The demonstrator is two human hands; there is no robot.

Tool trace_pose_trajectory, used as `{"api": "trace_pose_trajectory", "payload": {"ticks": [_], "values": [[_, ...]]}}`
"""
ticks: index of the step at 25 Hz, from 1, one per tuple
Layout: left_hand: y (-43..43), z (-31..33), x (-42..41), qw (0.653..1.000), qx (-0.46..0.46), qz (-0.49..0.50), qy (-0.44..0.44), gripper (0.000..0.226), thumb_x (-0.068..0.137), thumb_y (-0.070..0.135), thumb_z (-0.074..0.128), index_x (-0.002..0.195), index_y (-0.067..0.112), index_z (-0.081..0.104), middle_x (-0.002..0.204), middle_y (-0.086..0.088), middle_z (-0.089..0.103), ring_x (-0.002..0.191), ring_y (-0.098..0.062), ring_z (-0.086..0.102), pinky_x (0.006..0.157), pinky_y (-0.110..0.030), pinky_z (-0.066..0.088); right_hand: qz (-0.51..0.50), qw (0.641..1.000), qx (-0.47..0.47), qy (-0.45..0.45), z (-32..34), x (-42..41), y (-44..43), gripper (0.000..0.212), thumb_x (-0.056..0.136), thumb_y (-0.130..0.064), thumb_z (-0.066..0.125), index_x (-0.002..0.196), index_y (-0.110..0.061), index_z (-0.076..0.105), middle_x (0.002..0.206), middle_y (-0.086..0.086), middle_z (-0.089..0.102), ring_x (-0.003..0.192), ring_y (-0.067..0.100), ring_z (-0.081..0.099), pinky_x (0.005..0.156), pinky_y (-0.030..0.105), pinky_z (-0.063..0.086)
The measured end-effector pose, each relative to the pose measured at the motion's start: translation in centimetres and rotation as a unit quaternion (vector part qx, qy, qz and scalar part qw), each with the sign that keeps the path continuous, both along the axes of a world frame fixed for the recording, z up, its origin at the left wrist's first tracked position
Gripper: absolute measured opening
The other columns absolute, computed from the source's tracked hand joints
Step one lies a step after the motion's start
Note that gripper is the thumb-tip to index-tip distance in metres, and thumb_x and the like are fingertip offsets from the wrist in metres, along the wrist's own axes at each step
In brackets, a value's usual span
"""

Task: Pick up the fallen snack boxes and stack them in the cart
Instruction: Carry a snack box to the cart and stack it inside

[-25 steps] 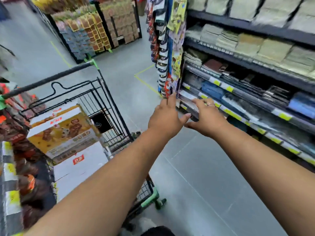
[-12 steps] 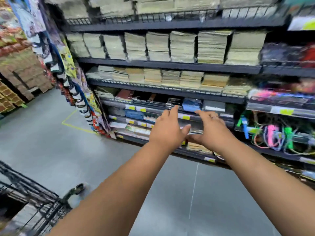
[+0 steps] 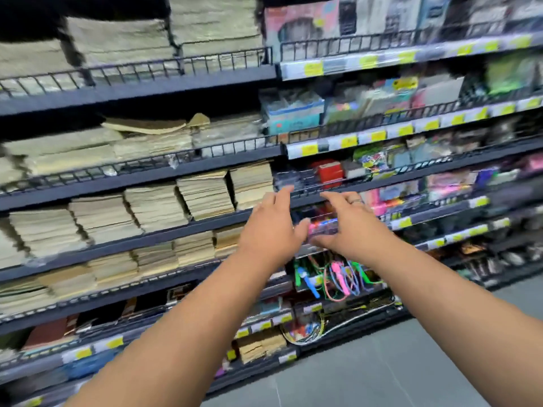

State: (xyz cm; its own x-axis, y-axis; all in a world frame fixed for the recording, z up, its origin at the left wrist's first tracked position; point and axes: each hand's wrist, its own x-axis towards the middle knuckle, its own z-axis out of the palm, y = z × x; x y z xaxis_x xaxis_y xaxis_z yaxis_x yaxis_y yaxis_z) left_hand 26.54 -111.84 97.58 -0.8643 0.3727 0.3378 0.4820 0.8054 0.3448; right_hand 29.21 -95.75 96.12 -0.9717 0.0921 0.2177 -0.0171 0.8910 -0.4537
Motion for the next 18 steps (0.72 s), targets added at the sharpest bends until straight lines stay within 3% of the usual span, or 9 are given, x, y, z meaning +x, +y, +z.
{"api": "trace_pose_trajectory", "payload": {"ticks": [5, 12, 18], "values": [[8.5, 7.1, -3.3, 0.985, 0.024, -0.152, 0.082, 0.066, 0.095, 0.042, 0.053, 0.151, 0.022, 0.025, 0.143, -0.009, 0.04, 0.129, -0.032, 0.043, 0.104, -0.042, 0.038, -0.134, 0.988, 0.014, 0.073, 7.3, 1.6, 7.6, 0.094, 0.072, -0.053, 0.077, 0.147, -0.034, 0.025, 0.143, 0.008, 0.031, 0.127, 0.033, 0.041, 0.105, 0.042, 0.037], [23.1, 14.4, -0.4, 0.928, 0.058, -0.343, 0.133, 0.064, 0.094, 0.041, 0.055, 0.149, 0.022, 0.028, 0.144, -0.007, 0.04, 0.133, -0.026, 0.04, 0.109, -0.041, 0.035, -0.285, 0.945, 0.043, 0.151, 13.8, 11.6, 19.8, 0.091, 0.07, -0.052, 0.079, 0.145, -0.033, 0.032, 0.141, 0.003, 0.037, 0.128, 0.023, 0.043, 0.105, 0.038, 0.04], [34.5, 18.1, 4.2, 0.899, 0.098, -0.392, 0.168, 0.066, 0.093, 0.044, 0.056, 0.149, 0.025, 0.026, 0.146, -0.002, 0.04, 0.132, -0.025, 0.042, 0.107, -0.038, 0.036, -0.328, 0.925, 0.085, 0.174, 18.8, 18.0, 29.7, 0.089, 0.07, -0.053, 0.079, 0.143, -0.034, 0.033, 0.141, 0.005, 0.039, 0.13, 0.022, 0.042, 0.103, 0.031, 0.035]]}}
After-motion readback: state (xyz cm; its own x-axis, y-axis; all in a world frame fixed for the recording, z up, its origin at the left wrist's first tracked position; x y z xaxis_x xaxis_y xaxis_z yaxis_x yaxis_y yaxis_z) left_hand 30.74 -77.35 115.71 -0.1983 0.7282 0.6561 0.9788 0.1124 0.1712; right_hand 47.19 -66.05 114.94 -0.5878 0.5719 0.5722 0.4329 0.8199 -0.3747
